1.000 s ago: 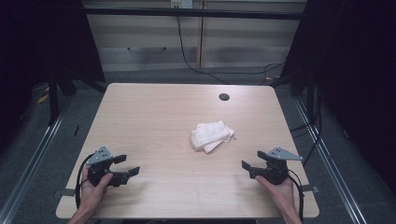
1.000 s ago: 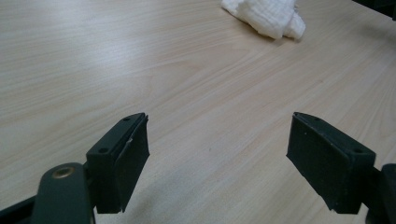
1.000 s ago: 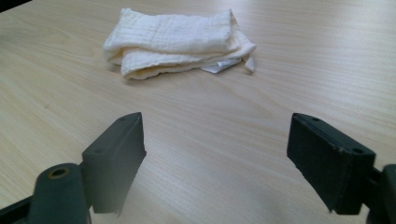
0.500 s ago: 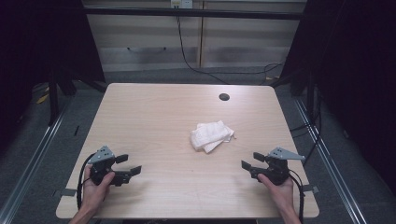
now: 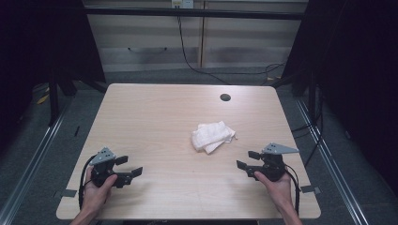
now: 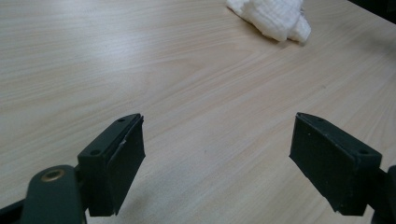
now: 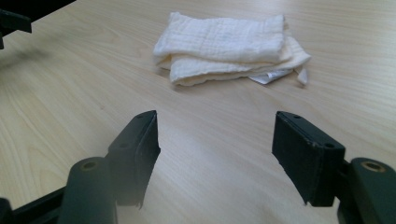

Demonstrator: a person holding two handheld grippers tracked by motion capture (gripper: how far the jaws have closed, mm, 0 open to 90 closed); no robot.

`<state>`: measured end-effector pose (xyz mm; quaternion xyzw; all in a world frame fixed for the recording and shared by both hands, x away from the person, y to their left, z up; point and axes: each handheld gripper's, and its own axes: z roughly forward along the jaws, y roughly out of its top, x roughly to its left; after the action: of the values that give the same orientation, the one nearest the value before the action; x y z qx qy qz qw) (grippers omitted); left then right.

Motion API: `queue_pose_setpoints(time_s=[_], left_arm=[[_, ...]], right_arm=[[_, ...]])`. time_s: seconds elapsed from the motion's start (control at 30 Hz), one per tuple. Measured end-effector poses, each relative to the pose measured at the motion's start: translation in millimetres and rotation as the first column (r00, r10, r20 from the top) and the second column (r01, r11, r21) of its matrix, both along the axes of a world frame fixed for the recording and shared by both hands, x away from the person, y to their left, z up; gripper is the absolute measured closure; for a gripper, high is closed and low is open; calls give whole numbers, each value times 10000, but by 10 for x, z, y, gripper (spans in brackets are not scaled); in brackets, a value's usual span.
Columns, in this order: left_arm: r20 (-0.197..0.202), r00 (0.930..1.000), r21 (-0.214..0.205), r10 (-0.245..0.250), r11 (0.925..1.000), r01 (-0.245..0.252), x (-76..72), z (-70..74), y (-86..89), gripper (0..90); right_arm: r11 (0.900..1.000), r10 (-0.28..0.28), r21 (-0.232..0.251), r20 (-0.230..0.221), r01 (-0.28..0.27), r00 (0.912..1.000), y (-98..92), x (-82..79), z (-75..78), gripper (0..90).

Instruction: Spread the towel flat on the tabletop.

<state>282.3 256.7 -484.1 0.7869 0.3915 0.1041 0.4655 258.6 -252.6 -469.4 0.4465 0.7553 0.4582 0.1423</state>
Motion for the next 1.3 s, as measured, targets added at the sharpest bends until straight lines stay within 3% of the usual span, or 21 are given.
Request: queue_pose_setpoints(time_s=[0.1,0.47,0.5,0.7,0.93,1.0,1.13,1.3], left_arm=[[-19,10000,15,34,10000,-34,3,0,-10,167],[-31,10000,18,50,10000,-50,23,1,-2,163],[-66,10000,20,9,10000,-9,24,0,-4,163],[-79,9999,42,-72,10000,73,20,2,-14,163],[-70,10000,-39,-29,10000,29,27,3,-6,164],[-103,9999,-76,47,10000,-47,34,-1,-1,164],[-76,10000,-44,51,10000,-52,38,-1,5,164],[-73,10000,-29,46,10000,-47,37,-1,0,164]], right_arm=[[9981,246,-565,-149,-254,9996,72,131,30,304],[9977,663,-88,-231,-665,9975,161,543,172,352],[9976,694,-51,-208,-695,9974,190,617,178,389],[9951,961,-249,-46,-962,9954,308,798,159,433],[9923,1105,-486,-683,-1139,9915,392,969,139,409],[9930,1154,-139,-980,-1173,9885,382,1079,167,388],[9931,984,-521,-1146,-1049,9885,400,1215,185,361],[9904,1086,-694,-1483,-1199,9830,455,1383,99,363]])
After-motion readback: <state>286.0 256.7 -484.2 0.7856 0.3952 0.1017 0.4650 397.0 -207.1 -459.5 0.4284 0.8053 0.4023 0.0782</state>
